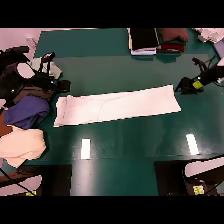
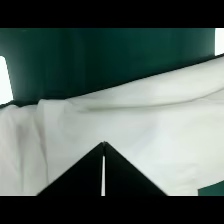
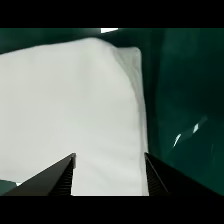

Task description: Fold the shirts.

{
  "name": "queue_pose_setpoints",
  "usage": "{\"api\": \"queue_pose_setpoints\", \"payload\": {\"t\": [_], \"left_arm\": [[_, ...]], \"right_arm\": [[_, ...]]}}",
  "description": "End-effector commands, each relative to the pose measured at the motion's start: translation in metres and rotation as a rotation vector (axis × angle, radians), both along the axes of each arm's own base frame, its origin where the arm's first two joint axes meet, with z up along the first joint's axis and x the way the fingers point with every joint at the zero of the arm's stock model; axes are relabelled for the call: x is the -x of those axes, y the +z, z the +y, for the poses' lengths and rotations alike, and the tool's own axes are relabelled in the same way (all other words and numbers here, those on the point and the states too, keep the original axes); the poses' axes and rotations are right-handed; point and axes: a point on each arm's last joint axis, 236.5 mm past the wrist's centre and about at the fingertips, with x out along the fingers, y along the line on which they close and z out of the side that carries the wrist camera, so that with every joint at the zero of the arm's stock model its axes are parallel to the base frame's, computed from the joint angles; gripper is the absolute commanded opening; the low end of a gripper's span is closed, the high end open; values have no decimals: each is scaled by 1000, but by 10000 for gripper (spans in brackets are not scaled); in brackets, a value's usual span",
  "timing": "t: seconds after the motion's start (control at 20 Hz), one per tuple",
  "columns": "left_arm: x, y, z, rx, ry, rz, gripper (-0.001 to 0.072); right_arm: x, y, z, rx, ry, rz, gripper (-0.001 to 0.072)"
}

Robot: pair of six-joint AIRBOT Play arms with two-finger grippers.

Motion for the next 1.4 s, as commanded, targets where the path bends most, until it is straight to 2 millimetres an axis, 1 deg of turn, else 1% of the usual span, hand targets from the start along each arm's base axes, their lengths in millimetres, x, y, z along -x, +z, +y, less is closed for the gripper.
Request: {"api": "queue_pose_setpoints", "payload": {"t": [0.0, 0.05, 0.15, 0.25, 0.3, 0.35, 0.4, 0.45, 0.5, 0.55, 0.6, 0.65, 0.75, 0.85, 0.95, 1.0, 1.05, 1.15, 1.25, 1.35], "left_arm": [[-1, 13, -23, 122, 10, 3, 24], [-2, 15, -28, 152, 20, 0, 23], [-3, 12, -37, 175, 17, 8, 24], [1, 9, -58, 175, -24, 5, 23], [3, 7, -73, 175, -51, -3, 23], [5, 3, -88, 176, -76, -9, 23], [7, -2, -104, 178, -98, -9, 23], [8, -8, -118, 184, -104, -5, 23], [9, -16, -133, 189, -114, -6, 23], [12, -24, -149, 196, -120, -1, 22], [14, -32, -166, 197, -141, -8, 22], [15, -38, -181, 198, -160, -15, 22], [13, -46, -213, 205, -204, -20, 22], [10, -53, -241, 208, -250, -11, 22], [6, -62, -264, 208, -282, -2, 22], [6, -69, -273, 206, -297, 11, 22], [6, -76, -279, 203, -310, 25, 22], [7, -91, -289, 199, -317, 53, 22], [7, -104, -289, 198, -299, 82, 22], [9, -109, -286, 175, -310, 91, 22]], "right_arm": [[19, -24, -18, -104, -97, 18, 532], [21, -32, -17, -144, -124, 21, 533], [21, -44, -2, -237, -145, 20, 529], [14, -51, 21, -311, -127, 15, 510], [11, -53, 34, -325, -106, 18, 504], [9, -55, 44, -325, -80, 20, 447], [7, -56, 54, -316, -36, 7, 214], [4, -52, 63, -310, 3, -3, 103], [0, -43, 69, -312, 37, -13, 52], [-4, -28, 72, -310, 67, -35, 15], [-10, -8, 73, -301, 87, -73, 15], [-17, 15, 76, -288, 110, -113, 15], [-30, 67, 83, -247, 125, -217, 14], [-37, 124, 99, -208, 161, -335, 14], [-36, 170, 122, -187, 201, -428, 15], [-33, 188, 135, -183, 223, -464, 15], [-29, 205, 149, -182, 250, -498, 14], [-22, 226, 174, -191, 289, -533, 14], [-15, 239, 198, -202, 337, -554, 15], [-10, 249, 216, -216, 367, -570, 14]]}}
